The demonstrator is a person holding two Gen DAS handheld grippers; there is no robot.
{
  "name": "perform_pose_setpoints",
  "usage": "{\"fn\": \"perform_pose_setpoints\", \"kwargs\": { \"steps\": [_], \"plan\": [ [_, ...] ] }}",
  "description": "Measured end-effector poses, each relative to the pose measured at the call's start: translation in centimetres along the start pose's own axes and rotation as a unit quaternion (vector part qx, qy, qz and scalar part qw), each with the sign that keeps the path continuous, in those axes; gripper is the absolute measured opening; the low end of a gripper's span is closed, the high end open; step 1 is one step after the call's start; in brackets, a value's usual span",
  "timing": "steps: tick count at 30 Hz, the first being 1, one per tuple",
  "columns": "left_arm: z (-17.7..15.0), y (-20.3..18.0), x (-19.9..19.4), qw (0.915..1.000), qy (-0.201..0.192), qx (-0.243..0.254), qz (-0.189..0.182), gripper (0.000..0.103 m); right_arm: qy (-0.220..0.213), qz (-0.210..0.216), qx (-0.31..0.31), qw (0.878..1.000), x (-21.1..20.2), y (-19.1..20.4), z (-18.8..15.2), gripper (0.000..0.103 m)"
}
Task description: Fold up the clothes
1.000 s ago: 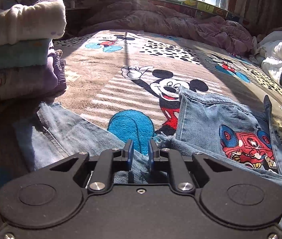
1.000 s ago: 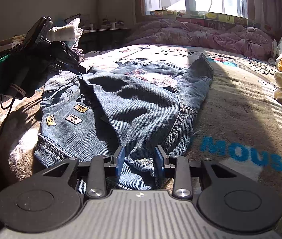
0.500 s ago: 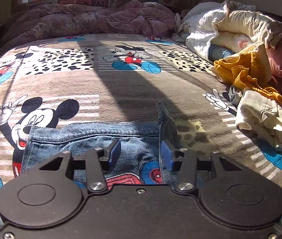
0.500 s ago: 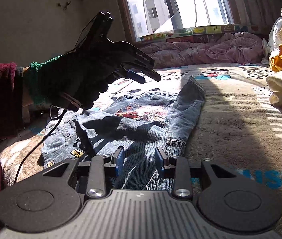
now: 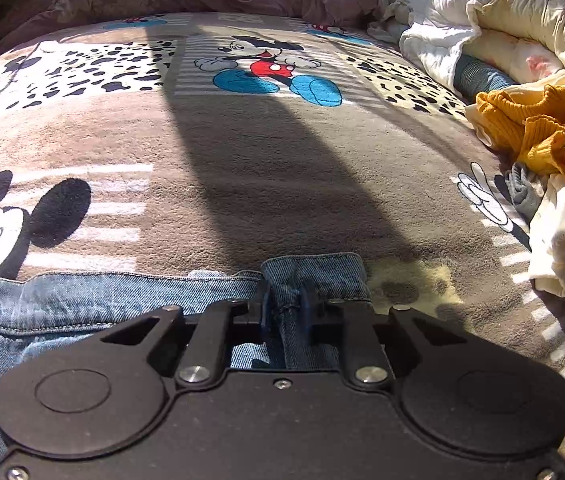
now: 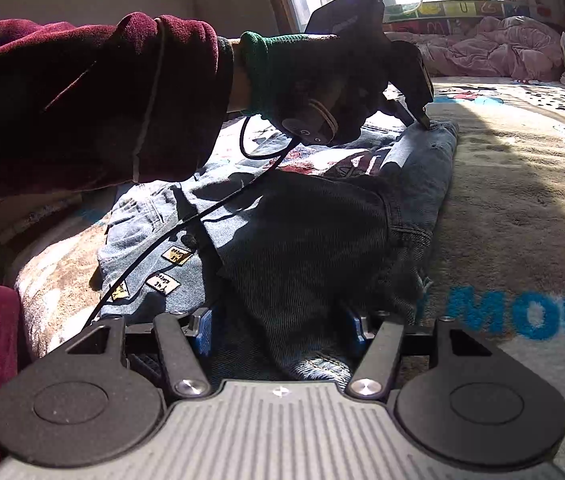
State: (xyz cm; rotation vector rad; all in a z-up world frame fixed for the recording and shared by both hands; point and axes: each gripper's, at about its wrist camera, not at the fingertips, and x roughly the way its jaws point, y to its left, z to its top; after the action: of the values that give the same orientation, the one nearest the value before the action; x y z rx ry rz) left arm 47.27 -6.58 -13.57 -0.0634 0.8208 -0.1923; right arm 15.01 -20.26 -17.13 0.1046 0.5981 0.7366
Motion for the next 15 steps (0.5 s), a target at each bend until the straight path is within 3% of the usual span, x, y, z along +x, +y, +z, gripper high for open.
{"fn": "perform_pose_setpoints", "kwargs": {
  "steps": [4,6,7,10,11,13,15],
  "plan": [
    [-0.1,-0.2,0.3,0.9997,-0.011,0.013,0.015,0.021,-0.001,0.003,0.003,1.000,0.1,-0.1,0.0,0.061],
    [-0.3,-0.6,-0.7,0.9986,-0.034,0.021,0.034,0.007,-0.002,0.003,0.002,1.000,0.0,-0.1,-0.1,0.061],
    [-0.4,-1.0,-1.3,0.9965,-0.049,0.039,0.054,0.006,-0.002,0.002,0.000,1.000,0.0,0.0,-0.1,0.061],
    [-0.5,-0.5,-1.4,0.9953,-0.031,0.052,0.075,0.006,-0.003,-0.002,-0.005,1.000,-0.1,0.1,-0.2,0.061],
    [-0.5,-0.7,-2.3,0.9935,-0.049,0.065,0.080,0.006,-0.002,-0.004,-0.007,1.000,0.0,0.2,-0.2,0.061],
    [-0.3,-1.3,-3.9,0.9916,-0.074,0.082,0.067,0.006,-0.002,-0.009,-0.012,1.000,0.0,0.5,-0.2,0.061],
    [0.0,-2.4,-4.5,0.9911,-0.074,0.103,0.038,0.007,-0.002,-0.013,-0.016,1.000,0.0,0.6,-0.3,0.061]
  ]
}}
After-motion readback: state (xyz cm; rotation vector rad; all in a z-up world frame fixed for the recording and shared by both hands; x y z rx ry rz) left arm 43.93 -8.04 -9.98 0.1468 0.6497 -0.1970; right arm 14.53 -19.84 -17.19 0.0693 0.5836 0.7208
